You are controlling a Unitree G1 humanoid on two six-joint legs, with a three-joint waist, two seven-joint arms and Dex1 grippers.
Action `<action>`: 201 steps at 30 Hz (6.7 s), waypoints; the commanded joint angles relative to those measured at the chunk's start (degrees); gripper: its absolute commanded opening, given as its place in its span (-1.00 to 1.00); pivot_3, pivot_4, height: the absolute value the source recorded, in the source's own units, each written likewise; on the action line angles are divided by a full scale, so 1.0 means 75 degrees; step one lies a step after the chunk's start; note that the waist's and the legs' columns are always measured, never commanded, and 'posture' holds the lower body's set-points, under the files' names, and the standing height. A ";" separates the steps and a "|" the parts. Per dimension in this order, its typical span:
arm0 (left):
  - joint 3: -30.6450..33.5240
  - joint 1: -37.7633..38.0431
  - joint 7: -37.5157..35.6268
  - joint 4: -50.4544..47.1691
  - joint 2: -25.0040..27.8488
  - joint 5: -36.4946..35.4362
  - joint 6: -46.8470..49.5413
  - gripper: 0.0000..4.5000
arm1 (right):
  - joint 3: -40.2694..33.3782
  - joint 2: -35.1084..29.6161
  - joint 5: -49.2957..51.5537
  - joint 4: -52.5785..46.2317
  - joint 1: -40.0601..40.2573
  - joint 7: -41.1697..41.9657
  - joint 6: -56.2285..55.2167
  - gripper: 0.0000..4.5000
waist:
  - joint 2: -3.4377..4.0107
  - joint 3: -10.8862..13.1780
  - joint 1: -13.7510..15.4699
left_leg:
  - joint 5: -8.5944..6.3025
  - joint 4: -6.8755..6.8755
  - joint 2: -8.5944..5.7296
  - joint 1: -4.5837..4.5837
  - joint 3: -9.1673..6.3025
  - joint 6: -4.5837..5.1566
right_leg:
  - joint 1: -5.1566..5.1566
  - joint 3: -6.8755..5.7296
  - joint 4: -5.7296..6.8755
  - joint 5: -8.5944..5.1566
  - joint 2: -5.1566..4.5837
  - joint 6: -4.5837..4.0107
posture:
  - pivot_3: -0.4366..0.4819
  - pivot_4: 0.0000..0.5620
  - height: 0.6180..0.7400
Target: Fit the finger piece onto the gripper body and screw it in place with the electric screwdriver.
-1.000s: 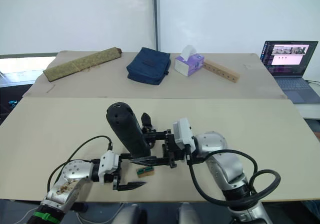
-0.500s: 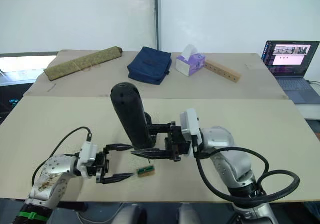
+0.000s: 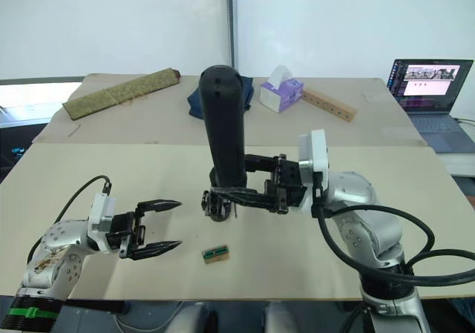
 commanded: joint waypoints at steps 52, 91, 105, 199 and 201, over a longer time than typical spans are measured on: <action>-0.0410 -0.1625 0.0610 0.0868 -0.0709 0.1443 -0.0052 1.00 | 0.0548 0.1977 -0.0858 0.2091 -0.2078 -0.0103 0.0113 -0.14 | 0.0003 0.0063 -0.0015 | 0.0001 0.0002 -0.0005 -0.0032 -0.0003 0.0000 | -0.0039 -0.0002 0.0021 0.0003 0.0001 0.0000 | -0.05 -0.47 1.00; -0.0636 -0.1508 0.0657 0.1076 -0.0806 0.1682 -0.0392 1.00 | 0.0621 0.1798 -0.0834 0.2077 -0.1999 0.0017 0.0344 -0.14 | 0.0003 0.0063 -0.0015 | 0.0018 0.0013 -0.0008 -0.0106 -0.0004 -0.0025 | -0.0131 -0.0001 0.0060 0.0007 0.0004 -0.0005 | -0.05 -0.47 1.00; -0.0618 -0.1470 0.0662 0.1130 -0.0867 0.1722 -0.0441 1.00 | 0.0694 0.1820 -0.0896 0.2096 -0.1941 -0.0020 0.0310 -0.14 | 0.0003 0.0063 -0.0015 | 0.0018 0.0014 -0.0009 -0.0106 -0.0004 -0.0025 | -0.0131 -0.0001 0.0060 0.0007 0.0004 -0.0005 | -0.05 -0.47 1.00; -0.0952 -0.1691 0.1504 0.2039 -0.1094 0.2743 -0.0606 1.00 | 0.0888 0.1846 -0.1198 0.2033 -0.1803 -0.0104 0.0105 -0.14 | 0.0002 0.0062 -0.0015 | 0.0020 0.0016 -0.0016 -0.0100 -0.0004 -0.0029 | -0.0126 -0.0002 0.0067 0.0008 0.0006 -0.0005 | -0.05 -0.47 1.00; -0.0984 -0.1724 0.1509 0.2107 -0.1128 0.2753 -0.0614 1.00 | 0.0879 0.1836 -0.1197 0.2014 -0.1803 -0.0106 0.0109 -0.14 | 0.0003 0.0062 -0.0018 | 0.0021 0.0016 -0.0016 -0.0101 -0.0003 -0.0029 | -0.0127 -0.0001 0.0067 0.0008 0.0006 -0.0005 | -0.05 -0.47 1.00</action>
